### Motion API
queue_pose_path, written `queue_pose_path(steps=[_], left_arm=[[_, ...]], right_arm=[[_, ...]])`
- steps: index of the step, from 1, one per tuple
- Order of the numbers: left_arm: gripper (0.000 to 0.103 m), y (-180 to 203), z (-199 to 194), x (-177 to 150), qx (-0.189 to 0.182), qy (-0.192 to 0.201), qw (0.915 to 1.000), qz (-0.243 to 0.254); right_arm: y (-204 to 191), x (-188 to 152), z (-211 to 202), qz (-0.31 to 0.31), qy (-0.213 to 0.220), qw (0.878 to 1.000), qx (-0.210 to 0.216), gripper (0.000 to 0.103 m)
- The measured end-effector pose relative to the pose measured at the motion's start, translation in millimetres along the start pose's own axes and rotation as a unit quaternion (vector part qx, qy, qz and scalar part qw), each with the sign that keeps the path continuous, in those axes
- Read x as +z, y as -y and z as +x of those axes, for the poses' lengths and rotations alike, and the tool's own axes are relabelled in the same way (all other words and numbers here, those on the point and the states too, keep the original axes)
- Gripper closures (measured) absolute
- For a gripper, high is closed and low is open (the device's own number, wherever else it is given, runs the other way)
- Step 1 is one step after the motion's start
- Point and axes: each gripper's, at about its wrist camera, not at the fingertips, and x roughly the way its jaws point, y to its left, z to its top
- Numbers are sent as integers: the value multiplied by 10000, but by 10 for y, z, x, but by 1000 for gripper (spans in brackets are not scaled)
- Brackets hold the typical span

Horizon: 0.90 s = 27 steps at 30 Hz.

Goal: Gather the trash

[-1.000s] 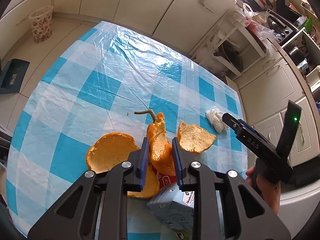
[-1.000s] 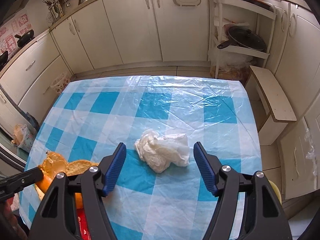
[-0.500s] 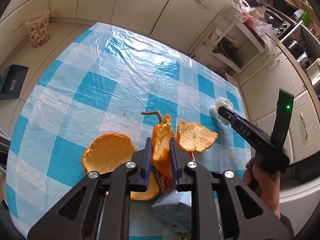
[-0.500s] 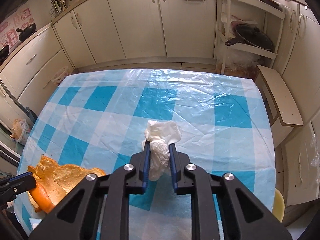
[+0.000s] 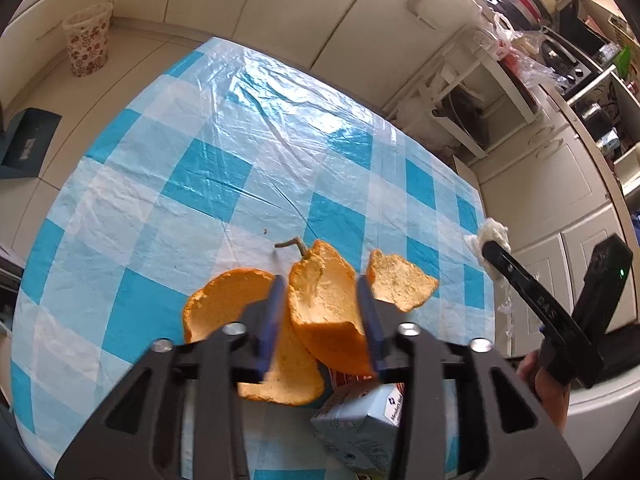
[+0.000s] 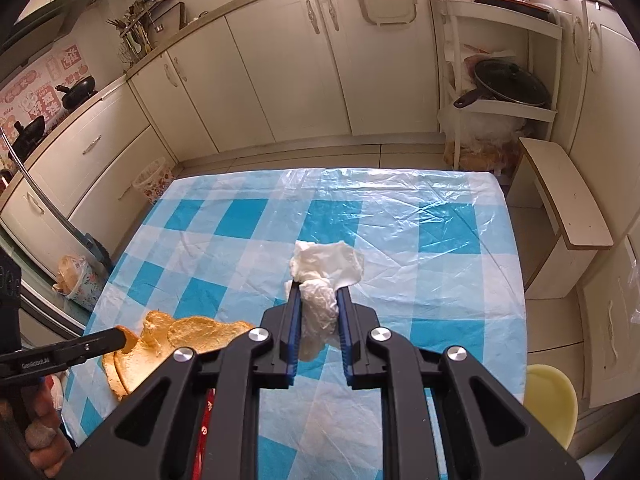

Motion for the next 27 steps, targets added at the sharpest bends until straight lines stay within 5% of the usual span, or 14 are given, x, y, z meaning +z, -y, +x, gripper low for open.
queue_pose_path(steps=[7, 10, 14, 22, 24, 27], left_arm=[[37, 89, 346, 268, 571, -274, 9963, 589], [37, 100, 343, 295, 933, -15, 9934, 673], [30, 168, 197, 380, 489, 230, 9962, 680], [30, 185, 546, 233, 707, -553, 9897, 1111], [33, 179, 540, 184, 700, -625, 9882, 1213], [54, 218, 511, 101, 802, -649, 9833, 1499]], right_arm=[[52, -37, -56, 11, -23, 10000, 59, 85], [92, -31, -72, 50, 3, 10000, 66, 85], [120, -25, -59, 142, 7, 9998, 144, 85], [102, -43, -39, 70, -42, 9998, 166, 85], [110, -42, -43, 89, -32, 9998, 171, 85], [107, -43, -48, 75, -37, 9998, 173, 85]])
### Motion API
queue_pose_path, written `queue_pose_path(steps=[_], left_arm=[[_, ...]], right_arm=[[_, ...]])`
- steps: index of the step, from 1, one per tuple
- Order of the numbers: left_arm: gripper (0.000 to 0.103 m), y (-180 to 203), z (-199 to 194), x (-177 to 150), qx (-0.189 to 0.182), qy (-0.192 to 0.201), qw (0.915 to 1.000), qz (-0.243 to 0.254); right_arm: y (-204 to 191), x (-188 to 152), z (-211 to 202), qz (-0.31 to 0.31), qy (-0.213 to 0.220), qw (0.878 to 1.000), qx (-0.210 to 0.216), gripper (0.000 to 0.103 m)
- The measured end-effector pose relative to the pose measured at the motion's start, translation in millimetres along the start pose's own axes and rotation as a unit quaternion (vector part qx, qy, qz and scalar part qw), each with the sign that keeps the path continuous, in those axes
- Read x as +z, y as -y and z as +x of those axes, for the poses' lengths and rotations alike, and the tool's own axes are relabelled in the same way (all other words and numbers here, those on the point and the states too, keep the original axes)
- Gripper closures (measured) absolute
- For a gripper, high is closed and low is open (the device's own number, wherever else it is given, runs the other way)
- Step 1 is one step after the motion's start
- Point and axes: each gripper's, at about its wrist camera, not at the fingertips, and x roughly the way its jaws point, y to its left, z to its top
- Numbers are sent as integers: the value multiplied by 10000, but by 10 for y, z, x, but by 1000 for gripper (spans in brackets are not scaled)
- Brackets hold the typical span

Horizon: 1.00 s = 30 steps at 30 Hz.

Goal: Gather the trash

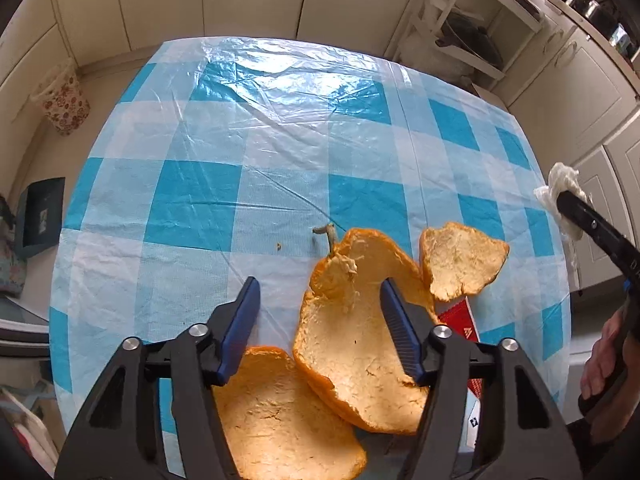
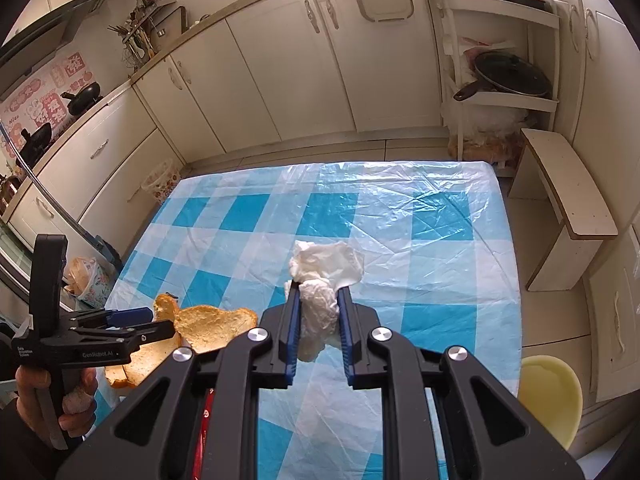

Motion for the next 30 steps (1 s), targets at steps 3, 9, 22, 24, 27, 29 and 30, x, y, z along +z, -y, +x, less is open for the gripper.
queue_pose_path(steps=[3, 9, 22, 24, 27, 29, 30], left_arm=[[88, 14, -24, -47, -216, -51, 9998, 15], [98, 25, -321, -135, -436, 395, 9982, -84], [98, 247, -1091, -221, -826, 1472, 9856, -32], [98, 369, -1229, -249, -910, 1622, 9826, 44], [98, 589, -1429, -320, -908, 1828, 9787, 225], [98, 737, -1514, -369, -938, 1898, 9768, 327], [98, 815, -1546, -391, -964, 1914, 9760, 378]], right_arm=[[-24, -10, -29, -39, 22, 10000, -5, 85], [-12, -28, -191, -41, 158, 9999, -30, 85], [212, -146, -653, 134, 482, 9986, -160, 85], [270, -173, -709, 179, 512, 9983, -211, 85], [379, -223, -794, 266, 544, 9977, -299, 85], [458, -262, -854, 325, 570, 9971, -385, 85], [500, -282, -882, 345, 581, 9967, -445, 85]])
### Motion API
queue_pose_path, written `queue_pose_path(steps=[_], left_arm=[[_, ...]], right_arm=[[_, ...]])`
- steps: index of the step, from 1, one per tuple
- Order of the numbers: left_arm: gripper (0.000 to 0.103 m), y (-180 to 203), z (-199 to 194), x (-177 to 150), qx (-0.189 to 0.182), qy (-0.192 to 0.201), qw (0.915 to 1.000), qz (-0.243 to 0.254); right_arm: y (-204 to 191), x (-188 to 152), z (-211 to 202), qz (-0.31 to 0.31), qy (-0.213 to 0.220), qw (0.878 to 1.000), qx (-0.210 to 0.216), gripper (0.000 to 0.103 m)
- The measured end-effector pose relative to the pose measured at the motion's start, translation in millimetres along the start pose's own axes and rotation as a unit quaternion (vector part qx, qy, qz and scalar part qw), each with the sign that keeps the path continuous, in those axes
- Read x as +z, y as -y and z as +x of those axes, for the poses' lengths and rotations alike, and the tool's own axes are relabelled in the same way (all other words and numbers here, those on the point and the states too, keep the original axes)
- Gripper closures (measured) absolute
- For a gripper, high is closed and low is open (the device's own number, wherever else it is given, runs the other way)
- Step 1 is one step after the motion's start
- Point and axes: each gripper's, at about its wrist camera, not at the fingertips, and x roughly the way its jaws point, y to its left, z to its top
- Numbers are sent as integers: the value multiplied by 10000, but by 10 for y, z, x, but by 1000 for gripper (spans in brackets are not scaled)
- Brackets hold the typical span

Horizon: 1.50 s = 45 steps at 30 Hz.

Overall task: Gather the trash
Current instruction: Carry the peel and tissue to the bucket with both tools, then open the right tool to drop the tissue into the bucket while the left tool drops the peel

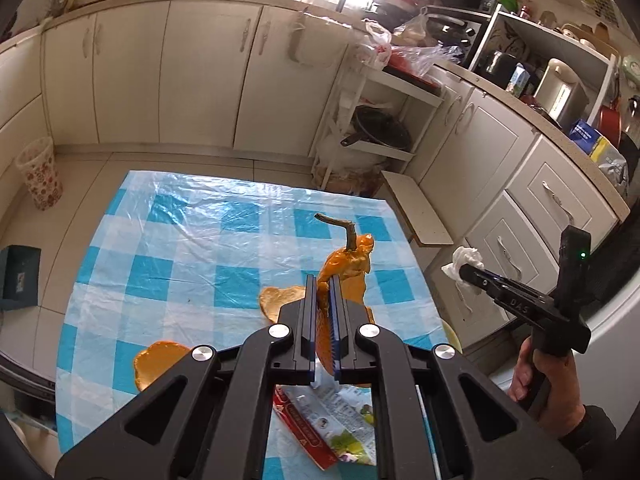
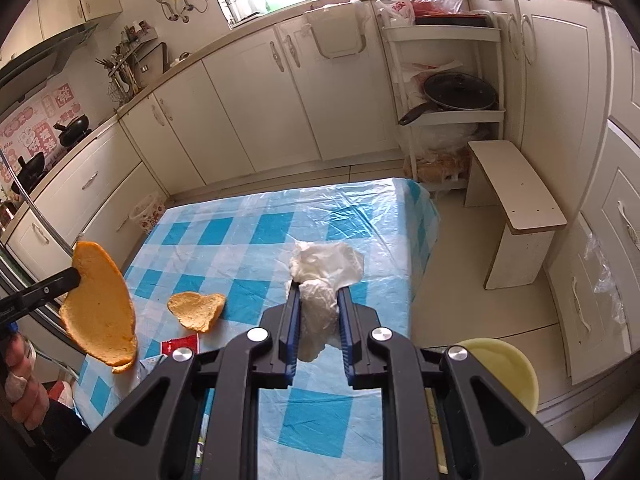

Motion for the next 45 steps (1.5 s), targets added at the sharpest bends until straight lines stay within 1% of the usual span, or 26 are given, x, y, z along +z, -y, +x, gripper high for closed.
queue_pose_path(steps=[4, 10, 14, 19, 22, 23, 24, 25, 26, 28, 29, 31, 33, 35, 36, 38, 41, 43, 45], left_arm=[[98, 357, -13, -45, -181, -73, 9997, 171], [98, 943, 105, -165, -429, -208, 9978, 454], [98, 1313, 201, -287, -533, -305, 9959, 668], [98, 1699, 320, -454, -609, -442, 9933, 874], [98, 1850, 391, -537, -592, -510, 9924, 955], [98, 1894, 411, -559, -574, -524, 9921, 988], [98, 1933, 430, -580, -562, -540, 9917, 1022], [98, 1974, 451, -599, -545, -573, 9912, 1063], [98, 2004, 475, -611, -530, -590, 9908, 1100], [98, 2072, 509, -643, -502, -616, 9899, 1176], [98, 2104, 533, -658, -497, -636, 9895, 1201], [98, 2149, 587, -675, -491, -680, 9888, 1231], [98, 2206, 651, -708, -489, -736, 9881, 1261], [98, 2272, 739, -749, -486, -808, 9871, 1297], [98, 2310, 791, -770, -486, -849, 9865, 1313], [98, 2384, 898, -817, -485, -938, 9853, 1340], [98, 2499, 1091, -893, -485, -1085, 9832, 1386], [98, 2581, 1231, -948, -478, -1190, 9815, 1421], [98, 2665, 1382, -1003, -468, -1297, 9798, 1446]], right_arm=[[210, -68, -110, 129, 27, 9997, -223, 85], [621, -259, -201, 523, -133, 9974, -482, 85], [893, -434, -190, 817, -353, 9941, -614, 85], [1176, -686, -58, 1178, -776, 9878, -660, 85], [1318, -791, 52, 1437, -1028, 9822, -631, 78], [1359, -818, 87, 1540, -1101, 9799, -631, 70], [1393, -841, 110, 1618, -1157, 9780, -621, 66], [1425, -857, 124, 1717, -1196, 9760, -597, 64], [1456, -871, 120, 1815, -1206, 9744, -556, 60], [1503, -875, 79, 1994, -1172, 9717, -487, 57], [1528, -868, 38, 2080, -1120, 9706, -455, 55], [1581, -824, -83, 2294, -906, 9684, -373, 54], [1621, -738, -288, 2499, -556, 9664, -255, 52], [1607, -609, -578, 2568, -100, 9663, -132, 49], [1586, -546, -708, 2536, 97, 9672, -96, 46], [1520, -415, -977, 2401, 497, 9695, -43, 43], [1414, -272, -1328, 2129, 1020, 9717, -60, 39], [1383, -214, -1449, 2033, 1251, 9711, -74, 38], [1382, -178, -1508, 2001, 1383, 9699, -86, 38]])
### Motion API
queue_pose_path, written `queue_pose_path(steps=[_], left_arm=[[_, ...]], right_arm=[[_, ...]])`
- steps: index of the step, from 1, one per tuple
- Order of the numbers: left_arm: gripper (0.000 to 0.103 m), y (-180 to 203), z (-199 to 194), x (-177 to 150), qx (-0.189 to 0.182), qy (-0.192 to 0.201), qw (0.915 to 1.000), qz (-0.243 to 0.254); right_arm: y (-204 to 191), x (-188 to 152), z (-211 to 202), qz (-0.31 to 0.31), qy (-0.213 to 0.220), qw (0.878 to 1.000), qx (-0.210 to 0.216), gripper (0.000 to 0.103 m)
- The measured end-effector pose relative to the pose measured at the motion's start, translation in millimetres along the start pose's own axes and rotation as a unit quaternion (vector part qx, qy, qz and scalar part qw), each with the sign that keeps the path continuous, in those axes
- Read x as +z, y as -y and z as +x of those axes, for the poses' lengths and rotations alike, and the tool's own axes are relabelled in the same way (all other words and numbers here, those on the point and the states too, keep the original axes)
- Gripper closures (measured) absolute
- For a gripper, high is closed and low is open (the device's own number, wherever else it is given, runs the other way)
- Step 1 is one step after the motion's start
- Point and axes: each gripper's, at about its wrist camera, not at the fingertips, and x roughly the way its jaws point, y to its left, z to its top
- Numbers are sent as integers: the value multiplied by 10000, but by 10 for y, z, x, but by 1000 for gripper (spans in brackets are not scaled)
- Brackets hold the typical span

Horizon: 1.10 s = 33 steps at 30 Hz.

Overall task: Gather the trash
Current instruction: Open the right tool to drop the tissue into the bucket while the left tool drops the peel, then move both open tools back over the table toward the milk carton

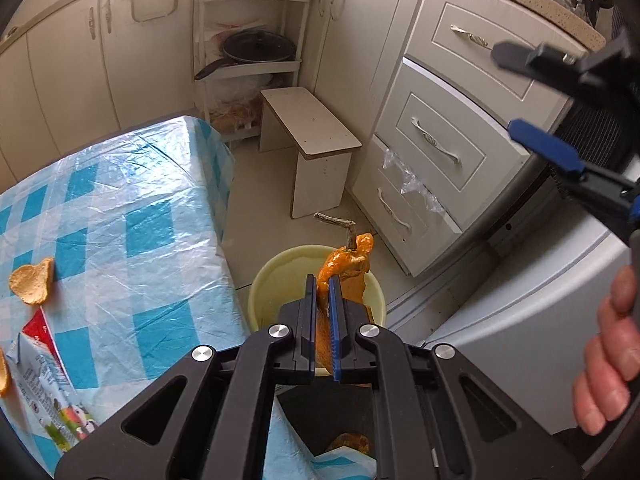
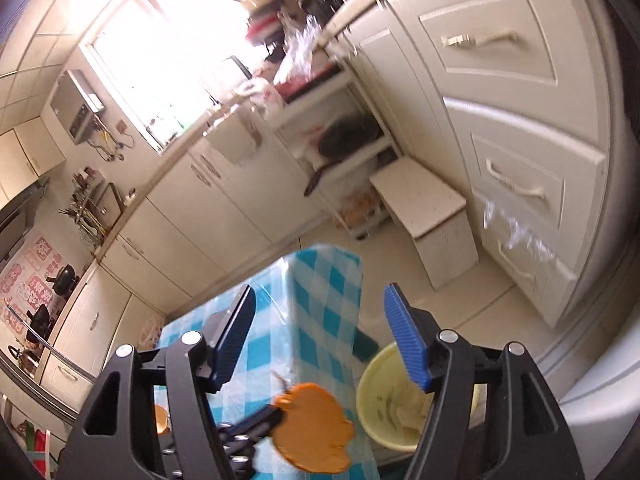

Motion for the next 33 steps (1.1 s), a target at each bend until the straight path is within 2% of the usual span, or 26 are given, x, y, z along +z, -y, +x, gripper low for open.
queue_pose_path(steps=[9, 13, 17, 23, 33], left_arm=[[96, 200, 720, 98, 94, -620, 9980, -95], [73, 192, 852, 95, 279, -744, 9967, -180], [54, 230, 724, 45, 620, -541, 9966, 20], [37, 165, 382, -22, 971, -237, 9949, 158], [29, -218, -338, -240, 1327, 144, 9910, 69]], right_arm=[[95, 156, -91, 188, 192, 9994, 216, 38], [137, 188, -111, 253, 225, 9991, 246, 38], [135, 192, -86, 246, 192, 9991, 271, 38], [38, 169, -54, 114, 157, 9993, 315, 35], [-203, 74, 85, -166, -10, 9993, 343, 33]])
